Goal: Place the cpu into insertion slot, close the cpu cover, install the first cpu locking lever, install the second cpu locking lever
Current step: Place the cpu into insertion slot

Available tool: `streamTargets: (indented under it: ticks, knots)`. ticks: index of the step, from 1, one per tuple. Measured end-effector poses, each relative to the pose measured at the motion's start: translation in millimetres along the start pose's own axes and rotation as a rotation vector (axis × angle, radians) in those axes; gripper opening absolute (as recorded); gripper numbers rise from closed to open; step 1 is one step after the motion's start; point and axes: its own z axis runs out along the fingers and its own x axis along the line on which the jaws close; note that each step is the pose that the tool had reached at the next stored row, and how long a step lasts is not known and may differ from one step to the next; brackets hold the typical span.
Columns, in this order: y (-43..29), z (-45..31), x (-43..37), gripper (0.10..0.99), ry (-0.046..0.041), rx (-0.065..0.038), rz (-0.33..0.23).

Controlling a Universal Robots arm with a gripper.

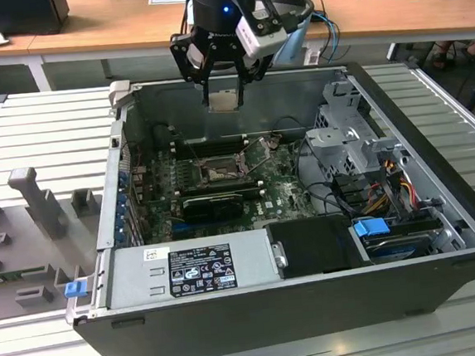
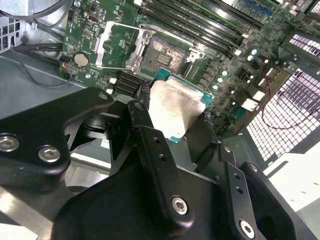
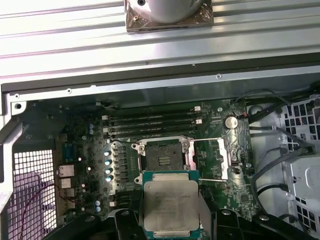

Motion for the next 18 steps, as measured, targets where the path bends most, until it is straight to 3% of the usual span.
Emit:
streamTargets:
  ticks: [18]
  knots:
    - [0.0, 0.2, 0.0, 0.533, -0.0051, -0.001, 0.058]
